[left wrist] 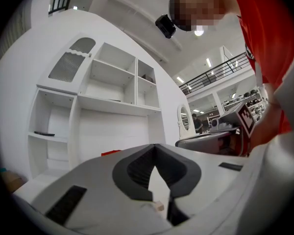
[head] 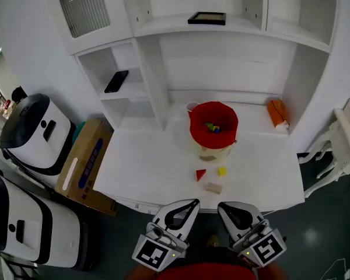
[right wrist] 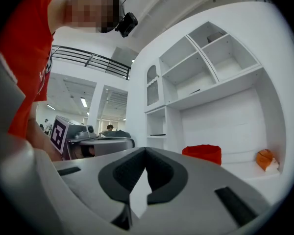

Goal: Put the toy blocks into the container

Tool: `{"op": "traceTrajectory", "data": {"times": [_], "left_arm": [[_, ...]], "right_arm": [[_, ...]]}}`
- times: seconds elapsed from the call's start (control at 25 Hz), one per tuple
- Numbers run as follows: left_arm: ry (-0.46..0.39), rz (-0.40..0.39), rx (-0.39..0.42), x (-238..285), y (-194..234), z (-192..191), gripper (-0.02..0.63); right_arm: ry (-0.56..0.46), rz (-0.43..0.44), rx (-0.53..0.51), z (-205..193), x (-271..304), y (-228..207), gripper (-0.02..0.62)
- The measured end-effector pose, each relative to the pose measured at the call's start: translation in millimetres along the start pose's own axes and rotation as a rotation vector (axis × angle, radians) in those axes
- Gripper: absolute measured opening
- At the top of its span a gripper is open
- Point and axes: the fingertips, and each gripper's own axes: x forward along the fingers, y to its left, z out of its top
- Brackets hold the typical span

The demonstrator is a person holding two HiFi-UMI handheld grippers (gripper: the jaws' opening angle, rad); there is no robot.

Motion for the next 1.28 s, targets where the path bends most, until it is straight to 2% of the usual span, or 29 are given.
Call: {"op": "traceTrajectory", "data": {"times": [0.2, 0.24, 0.32, 0.48, 0.68, 0.8, 0.92, 1.08, 1.28], "left_arm": [[0.028, 0.039, -0.014, 30.0, 19.0, -8.7, 0.012], [0.027, 0.042, -0.014, 34.0, 21.1, -9.8, 0.012], [0.031, 0.047, -0.026, 40.3, 24.5, -13.9, 0.012], [0.032, 0.051, -0.046, 48.5, 33.4, -20.6, 0.012], [0.038, 0.058, -0.073, 53.0, 48.6, -29.6, 0.012], [0.046, 0.050, -0.072, 52.8, 53.5, -34.1, 0.012], [0.061, 0.044, -0.084, 52.8, 56.3, -38.6, 0.012], [0.069, 0.029, -0.083, 53.9, 59.6, -40.9, 0.012], [0.084, 0.023, -0.091, 55.3, 63.5, -43.2, 0.012]], "right_arm": [[0.136, 0.052, -0.002, -26.2, 14.7, -32.0, 0.010], [0.150, 0.055, 0.004, -30.1, 17.1, -36.5, 0.029], [0.171, 0.061, 0.013, -37.5, 21.8, -43.2, 0.029], [0.148, 0.052, 0.002, -44.1, 35.8, -52.9, 0.029], [0.335, 0.094, 0.011, -84.7, 49.7, -58.7, 0.074], [0.443, 0.164, -0.047, -121.5, 58.3, -63.5, 0.149], [0.613, 0.225, -0.090, -162.2, 60.1, -65.5, 0.200], [0.796, 0.252, -0.119, -205.3, 60.3, -72.6, 0.238], [0.914, 0.261, -0.147, -235.7, 60.6, -77.5, 0.247]]}}
